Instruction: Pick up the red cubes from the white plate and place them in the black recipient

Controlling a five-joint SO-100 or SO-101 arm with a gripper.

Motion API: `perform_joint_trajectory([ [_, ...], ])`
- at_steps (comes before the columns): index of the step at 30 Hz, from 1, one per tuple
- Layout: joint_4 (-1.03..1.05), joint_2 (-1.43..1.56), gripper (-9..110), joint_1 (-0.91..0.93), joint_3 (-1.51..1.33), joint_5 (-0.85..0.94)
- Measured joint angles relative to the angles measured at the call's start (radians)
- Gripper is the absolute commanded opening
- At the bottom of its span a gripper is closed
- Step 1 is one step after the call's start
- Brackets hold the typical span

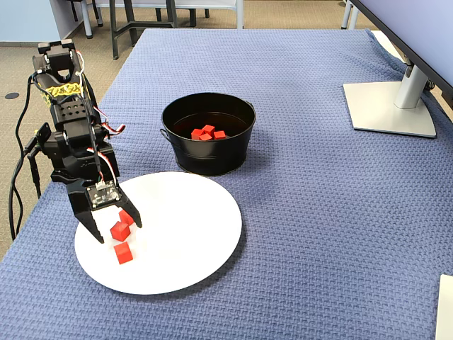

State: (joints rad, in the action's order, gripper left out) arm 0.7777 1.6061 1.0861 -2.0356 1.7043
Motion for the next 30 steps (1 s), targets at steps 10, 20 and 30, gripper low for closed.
perform_joint_trajectory([
  [10,-0.012,-0.110,29,0.002,0.078,-0.023],
  [20,0.002,-0.189,26,-0.035,0.167,0.025],
  [30,0.029,-0.209,23,-0.032,0.221,0.017],
])
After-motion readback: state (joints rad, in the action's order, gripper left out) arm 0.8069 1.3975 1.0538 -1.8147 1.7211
